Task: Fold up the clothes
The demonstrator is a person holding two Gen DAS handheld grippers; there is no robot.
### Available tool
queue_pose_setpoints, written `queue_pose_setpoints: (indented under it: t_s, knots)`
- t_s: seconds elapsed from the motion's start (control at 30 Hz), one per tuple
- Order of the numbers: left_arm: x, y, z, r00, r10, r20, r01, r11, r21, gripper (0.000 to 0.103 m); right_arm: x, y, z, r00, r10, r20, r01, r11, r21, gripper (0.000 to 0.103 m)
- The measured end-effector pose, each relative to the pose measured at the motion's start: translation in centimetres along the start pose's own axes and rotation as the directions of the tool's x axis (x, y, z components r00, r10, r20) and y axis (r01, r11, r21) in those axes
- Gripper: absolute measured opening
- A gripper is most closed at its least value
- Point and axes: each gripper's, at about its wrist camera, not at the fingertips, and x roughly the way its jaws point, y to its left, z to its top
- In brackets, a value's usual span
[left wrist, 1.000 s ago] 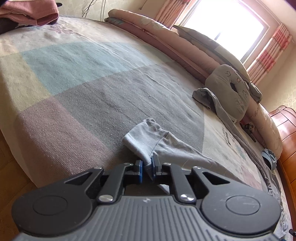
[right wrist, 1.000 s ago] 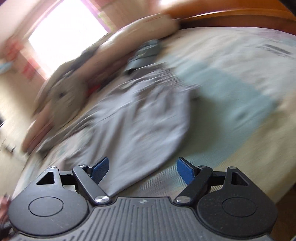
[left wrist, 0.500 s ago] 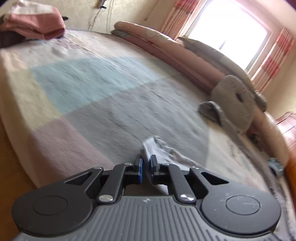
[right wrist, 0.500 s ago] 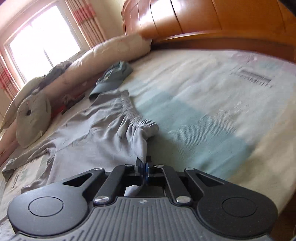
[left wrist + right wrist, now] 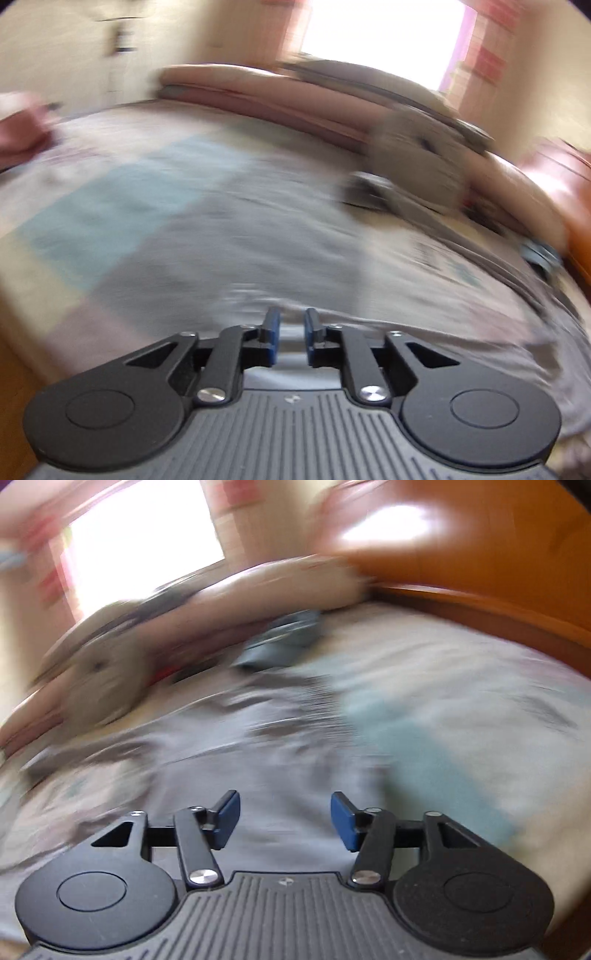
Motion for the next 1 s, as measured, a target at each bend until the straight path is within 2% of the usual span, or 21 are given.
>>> queue_pose_setpoints:
  t_s: [0.1,0.13,0.2,0.27,0.3,0.33,0.5,0.6,0.67,0.73,0.77,0.83,0.93,1.0]
  knots:
    - [2.0,-3.8,0.1,0.992,-0.102,-0.072,0.109,0.990,0.094,0.022,3.3,5.4,0.6,0.990,0.115,-0.084,-0.125,0.984,-0.127,0.059]
    - [2.8,-4.7,-0.1,0.989,-0.112,-0.097,0.124,0.985,0.123,0.023,4.5,7.2,0.7,0.982,0.146,-0.119,-0.164,0.973,-0.162,0.058]
    - [4.4,-6.3,-0.5,0.981,-0.128,-0.145,0.153,0.973,0.175,0.023,6.7,10.4,0.5,0.963,0.184,-0.199,-0.226,0.949,-0.219,0.049]
    - [4.8,-5.8,-0.9,0.981,-0.108,-0.161,0.135,0.977,0.166,0.023,8.8,13.6,0.2,0.938,0.208,-0.277,-0.284,0.920,-0.270,0.040]
    - [5.0,-5.6,-1.1,0.981,-0.098,-0.168,0.126,0.979,0.162,0.023,9.8,14.8,-0.1,0.928,0.208,-0.310,-0.301,0.908,-0.292,0.032]
    - [5.2,-5.3,-1.3,0.980,-0.088,-0.176,0.116,0.981,0.157,0.023,10.8,15.8,-0.4,0.921,0.195,-0.337,-0.306,0.899,-0.313,0.029]
    - [5.9,-4.1,-2.0,0.977,-0.035,-0.209,0.063,0.990,0.129,0.028,14.6,18.7,-0.5,0.922,0.140,-0.360,-0.283,0.879,-0.384,0.027]
    - [5.9,-4.1,-0.7,0.973,0.033,-0.226,-0.005,0.992,0.126,0.027,15.6,19.5,0.5,0.915,0.129,-0.383,-0.290,0.869,-0.400,0.028]
    - [5.6,-4.3,0.4,0.974,0.040,-0.222,-0.010,0.991,0.135,0.030,15.5,19.5,1.6,0.902,0.140,-0.409,-0.306,0.875,-0.375,0.028]
    - [5.2,-4.6,1.4,0.978,0.026,-0.206,0.006,0.989,0.149,0.042,14.4,19.3,2.5,0.897,0.161,-0.412,-0.324,0.873,-0.364,0.035]
    - [5.4,-4.6,1.5,0.977,0.018,-0.214,0.013,0.989,0.144,0.047,14.0,19.0,2.7,0.895,0.159,-0.417,-0.323,0.875,-0.360,0.046]
    - [6.1,-4.4,1.5,0.971,0.008,-0.237,0.024,0.991,0.130,0.048,13.0,18.4,3.0,0.891,0.156,-0.427,-0.322,0.880,-0.350,0.052]
    - [7.6,-2.8,0.9,0.964,0.064,-0.259,-0.042,0.995,0.089,0.049,11.6,17.4,3.5,0.885,0.151,-0.441,-0.319,0.886,-0.336,0.062]
    - [7.8,-1.2,1.1,0.967,0.131,-0.219,-0.121,0.991,0.057,0.047,10.9,16.7,3.6,0.880,0.139,-0.454,-0.309,0.893,-0.326,0.066]
